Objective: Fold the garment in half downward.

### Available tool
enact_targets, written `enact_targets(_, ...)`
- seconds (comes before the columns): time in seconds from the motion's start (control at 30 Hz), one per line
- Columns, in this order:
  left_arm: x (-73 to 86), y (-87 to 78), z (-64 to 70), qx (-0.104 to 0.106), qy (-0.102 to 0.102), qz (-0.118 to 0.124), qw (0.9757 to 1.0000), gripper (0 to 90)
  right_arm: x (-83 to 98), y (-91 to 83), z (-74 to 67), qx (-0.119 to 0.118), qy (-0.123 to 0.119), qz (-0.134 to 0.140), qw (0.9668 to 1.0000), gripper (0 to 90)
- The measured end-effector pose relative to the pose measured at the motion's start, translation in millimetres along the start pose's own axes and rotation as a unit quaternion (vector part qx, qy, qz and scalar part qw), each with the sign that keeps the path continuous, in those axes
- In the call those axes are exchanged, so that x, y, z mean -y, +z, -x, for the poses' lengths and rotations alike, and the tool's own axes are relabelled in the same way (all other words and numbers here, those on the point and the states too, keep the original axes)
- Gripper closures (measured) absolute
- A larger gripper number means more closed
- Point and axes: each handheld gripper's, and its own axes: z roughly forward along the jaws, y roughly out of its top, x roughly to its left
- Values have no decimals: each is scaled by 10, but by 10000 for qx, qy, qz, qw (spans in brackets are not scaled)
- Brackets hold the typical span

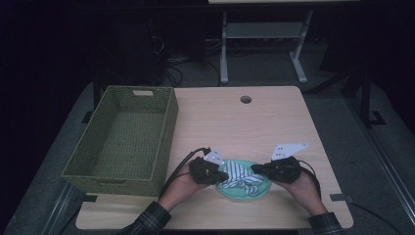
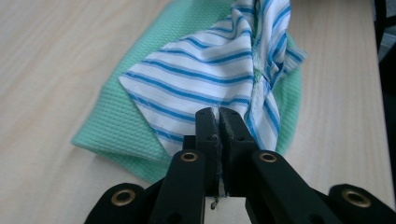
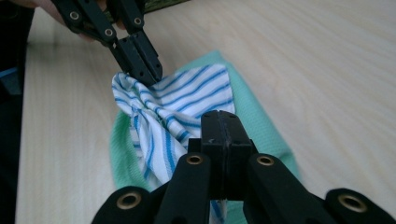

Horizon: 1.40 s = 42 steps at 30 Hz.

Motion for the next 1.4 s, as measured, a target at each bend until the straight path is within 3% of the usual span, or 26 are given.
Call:
enact_targets(0.27, 36, 91, 160, 103, 187, -192, 9996, 826, 165, -13, -131, -115, -41, -239, 9996, 894)
enact_targets(0.4, 56, 156, 229, 32, 171, -368, 9992, 814, 274, -14, -181, -223, -9, -345, 9992, 894)
enact_targets(0.47, 60, 184, 243, -9, 197, -416, 9989, 815, 312, -26, -214, -165, -51, -372, 9992, 894)
enact_targets(0.6, 61, 203, 228, -45, 266, -525, 9983, 820, 343, -103, -259, -233, -15, -233, 9995, 895)
enact_targets(0.63, 65, 212, 234, -43, 202, -497, 9986, 821, 358, -105, -273, -279, -18, -225, 9994, 895)
enact_targets(0.8, 82, 203, 178, -222, 253, -572, 9978, 825, 447, 37, -326, -455, -39, -525, 9976, 898)
enact_targets(0.93, 96, 145, 93, -333, 249, -661, 9969, 825, 419, 96, -355, -549, -108, -509, 9971, 897)
enact_targets(0.97, 97, 133, 95, -317, 157, -592, 9976, 822, 407, 89, -360, -544, -127, -507, 9972, 897)
enact_targets(1.03, 66, 59, 86, -252, 179, -524, 9981, 808, 373, 30, -353, -540, -66, -309, 9980, 897)
enact_targets(1.13, -42, -67, 58, -320, 159, -261, 9990, 808, 327, -58, -290, -376, -21, -101, 9992, 897)
enact_targets(1.3, -256, -172, -100, -547, 124, -7, 9984, 810, 246, -67, -105, -35, 38, -62, 10000, 898)
enact_targets(1.4, -366, -125, -213, -596, -48, 101, 9982, 816, 214, -28, -53, 48, 44, -87, 9999, 898)
